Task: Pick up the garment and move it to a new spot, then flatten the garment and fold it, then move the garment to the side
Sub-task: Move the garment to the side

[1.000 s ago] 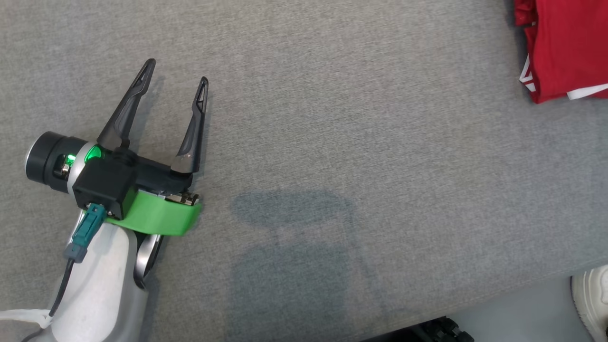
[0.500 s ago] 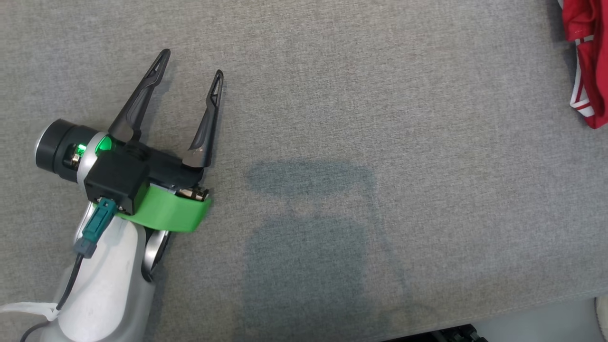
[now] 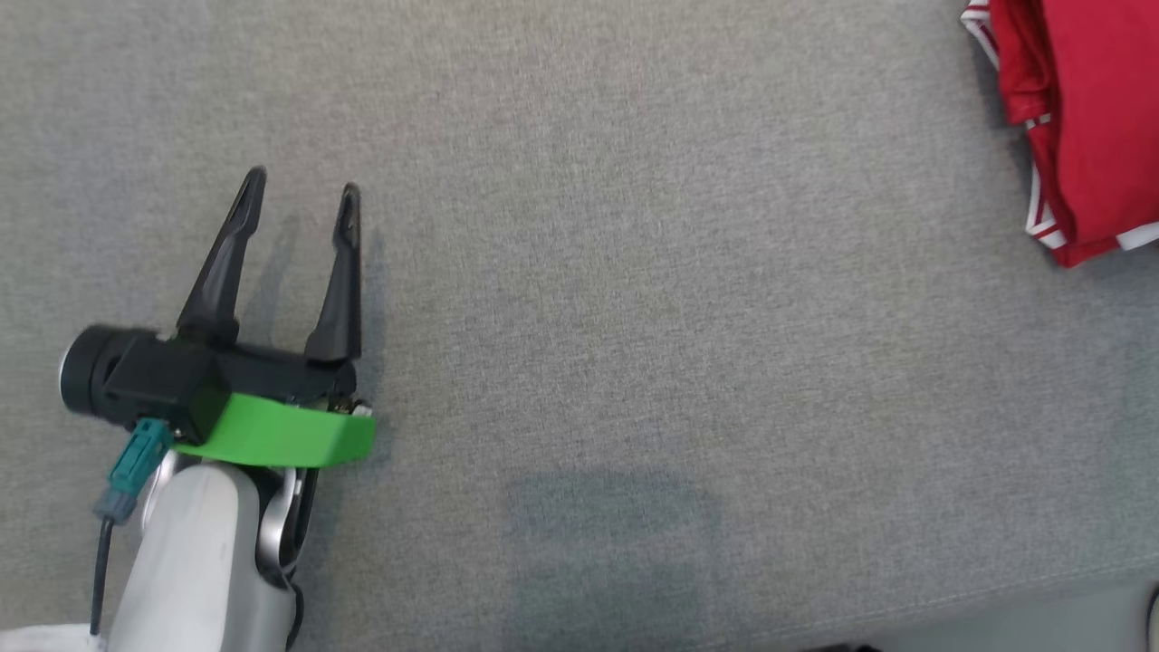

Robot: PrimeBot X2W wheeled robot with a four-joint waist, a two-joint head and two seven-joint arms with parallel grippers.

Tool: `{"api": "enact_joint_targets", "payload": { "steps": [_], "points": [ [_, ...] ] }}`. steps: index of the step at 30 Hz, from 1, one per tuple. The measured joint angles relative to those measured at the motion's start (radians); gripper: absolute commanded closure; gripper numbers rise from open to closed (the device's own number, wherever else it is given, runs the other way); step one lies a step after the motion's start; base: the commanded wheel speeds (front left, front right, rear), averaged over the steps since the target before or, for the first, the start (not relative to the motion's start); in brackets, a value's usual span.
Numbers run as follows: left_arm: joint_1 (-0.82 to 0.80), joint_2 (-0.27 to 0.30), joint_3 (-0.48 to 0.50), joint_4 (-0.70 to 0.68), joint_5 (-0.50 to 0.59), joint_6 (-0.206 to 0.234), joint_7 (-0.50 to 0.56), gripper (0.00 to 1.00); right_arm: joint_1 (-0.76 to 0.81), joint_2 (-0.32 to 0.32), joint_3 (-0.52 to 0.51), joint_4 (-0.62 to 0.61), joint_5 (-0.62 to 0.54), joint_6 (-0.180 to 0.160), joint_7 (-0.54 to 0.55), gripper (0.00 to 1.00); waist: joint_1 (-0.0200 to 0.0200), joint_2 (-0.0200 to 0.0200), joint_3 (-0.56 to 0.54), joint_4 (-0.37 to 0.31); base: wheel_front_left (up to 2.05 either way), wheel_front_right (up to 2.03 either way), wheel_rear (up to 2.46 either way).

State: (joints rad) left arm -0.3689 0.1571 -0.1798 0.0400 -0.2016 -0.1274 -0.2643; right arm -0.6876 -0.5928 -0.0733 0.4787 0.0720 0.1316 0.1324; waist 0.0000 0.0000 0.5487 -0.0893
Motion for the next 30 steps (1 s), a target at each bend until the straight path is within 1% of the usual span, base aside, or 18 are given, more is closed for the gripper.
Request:
{"api": "enact_joint_targets", "payload": {
  "steps": [1,2,3,9,14,19,27,30],
  "points": [
    [0.029,-0.008,0.029,0.016,-0.011,0.003,0.000,0.00,0.054,0.040,-0.010,-0.038,0.015,0.000,-0.034,0.00,0.0000,0.0000,-0.033,0.001,0.00,0.00,0.00],
    [0.029,-0.008,0.029,0.016,-0.011,0.003,0.000,0.00,0.054,0.040,-0.010,-0.038,0.015,0.000,-0.034,0.00,0.0000,0.0000,-0.033,0.001,0.00,0.00,0.00],
    [0.060,-0.016,0.055,0.039,-0.025,0.010,0.000,0.00,0.109,0.063,-0.007,-0.075,0.005,0.000,-0.061,0.00,0.0000,0.0000,-0.067,0.002,0.00,0.00,0.00],
    [0.126,-0.041,0.121,0.128,-0.074,0.041,0.000,0.00,0.216,0.173,-0.032,-0.160,0.052,0.000,-0.135,0.00,-0.0001,0.0000,-0.176,0.006,0.00,0.00,0.00],
    [0.152,-0.049,0.135,0.198,-0.104,0.056,0.017,0.00,0.289,0.266,-0.046,-0.227,0.094,0.000,-0.166,0.00,-0.0001,0.0000,-0.262,0.016,0.00,0.00,0.00],
    [0.161,-0.053,0.135,0.242,-0.119,0.060,0.034,0.00,0.350,0.352,-0.041,-0.284,0.129,0.000,-0.196,0.00,-0.0001,0.0000,-0.337,0.033,0.00,0.00,0.00],
    [0.168,-0.051,0.138,0.305,-0.130,0.066,0.032,0.00,0.457,0.453,0.003,-0.317,0.149,-0.001,-0.243,0.00,-0.0001,0.0000,-0.428,0.068,0.00,0.00,0.00],
    [0.169,-0.047,0.134,0.321,-0.130,0.065,0.026,0.00,0.493,0.476,0.029,-0.310,0.163,-0.001,-0.258,0.00,-0.0001,0.0000,-0.452,0.085,0.00,0.00,0.00]
  ]
}}
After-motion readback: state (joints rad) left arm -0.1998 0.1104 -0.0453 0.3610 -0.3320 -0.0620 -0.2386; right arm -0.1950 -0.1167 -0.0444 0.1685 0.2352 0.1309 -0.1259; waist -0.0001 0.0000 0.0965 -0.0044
